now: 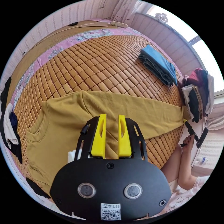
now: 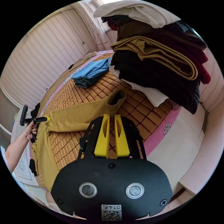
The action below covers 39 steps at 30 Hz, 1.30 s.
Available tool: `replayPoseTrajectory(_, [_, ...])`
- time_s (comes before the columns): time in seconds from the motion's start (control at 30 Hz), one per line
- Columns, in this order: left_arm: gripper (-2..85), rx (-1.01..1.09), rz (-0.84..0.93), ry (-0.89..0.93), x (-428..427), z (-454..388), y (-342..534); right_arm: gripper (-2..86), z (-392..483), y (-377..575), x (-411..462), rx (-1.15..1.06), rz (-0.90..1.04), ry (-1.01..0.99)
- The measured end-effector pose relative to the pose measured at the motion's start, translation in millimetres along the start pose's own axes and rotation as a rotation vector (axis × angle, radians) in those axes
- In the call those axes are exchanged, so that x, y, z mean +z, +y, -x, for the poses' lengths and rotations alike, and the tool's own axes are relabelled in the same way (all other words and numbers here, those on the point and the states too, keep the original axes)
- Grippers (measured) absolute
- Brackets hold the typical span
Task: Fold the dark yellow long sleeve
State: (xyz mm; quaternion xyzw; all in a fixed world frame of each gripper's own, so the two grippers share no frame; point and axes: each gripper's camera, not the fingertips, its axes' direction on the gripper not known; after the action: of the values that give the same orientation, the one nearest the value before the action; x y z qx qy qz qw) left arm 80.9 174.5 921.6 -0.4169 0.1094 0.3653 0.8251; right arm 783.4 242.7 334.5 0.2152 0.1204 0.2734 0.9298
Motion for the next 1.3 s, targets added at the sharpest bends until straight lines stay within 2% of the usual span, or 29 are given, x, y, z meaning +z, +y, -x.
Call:
replayPoseTrajectory(0.27, [7.0, 0.007, -0.033, 0.000, -2.7, -0.8, 4.2, 5.2, -34.3, 8.7, -7.4, 0.167, -0.006, -0.054])
replayPoseTrajectory(0.43, [6.2, -0.026, -0.220, 0.129, -59.9, 15.1, 51.3, 5.8, -22.4, 5.3, -20.4, 0.150, -0.009, 0.006])
replayPoseTrajectory(0.53, [6.2, 0.011, -0.267, 0.156, -91.0, 21.8, 114.2, 5.7, -12.2, 0.2, -37.1, 0.133, -0.055, -0.025])
replayPoseTrajectory(0.63, [6.4, 0.046, -0.214, 0.035, -104.5, 27.7, 191.6, 5.1, 13.5, -7.4, -55.5, 0.042, -0.089, -0.095])
replayPoseTrajectory(0.77, [6.5, -0.127, -0.140, -0.010, -111.0, 54.7, 298.2, 4.2, 76.6, -14.5, -69.6, -0.140, -0.030, 0.076])
replayPoseTrajectory(0.87, [6.5, -0.240, -0.108, -0.001, -114.2, 63.5, 363.7, 2.9, 96.4, -20.0, -80.1, -0.122, -0.070, 0.256])
replayPoseTrajectory(0.93, [6.6, -0.277, -0.086, -0.003, -115.7, 63.8, 394.1, 2.2, 108.3, -33.2, -93.4, -0.132, -0.074, 0.264])
replayPoseTrajectory(1.03, [6.6, -0.305, -0.046, -0.008, -114.2, 61.0, 428.9, 1.2, 164.0, -57.0, -117.4, -0.331, -0.121, 0.128])
replayPoseTrajectory(1.1, [6.7, -0.313, -0.024, -0.019, -109.5, 58.7, 446.7, 0.9, 227.2, -70.5, -111.9, -0.534, -0.027, -0.045])
replayPoseTrajectory(1.23, [6.5, -0.374, -0.026, 0.005, -93.8, 66.7, 466.6, 2.1, 323.9, -61.0, -80.2, -0.784, 0.105, -0.192])
replayPoseTrajectory(1.3, [5.6, -0.441, -0.095, 0.043, -93.0, 75.1, 483.7, 6.7, 390.4, -50.6, -63.2, -0.907, 0.227, -0.369])
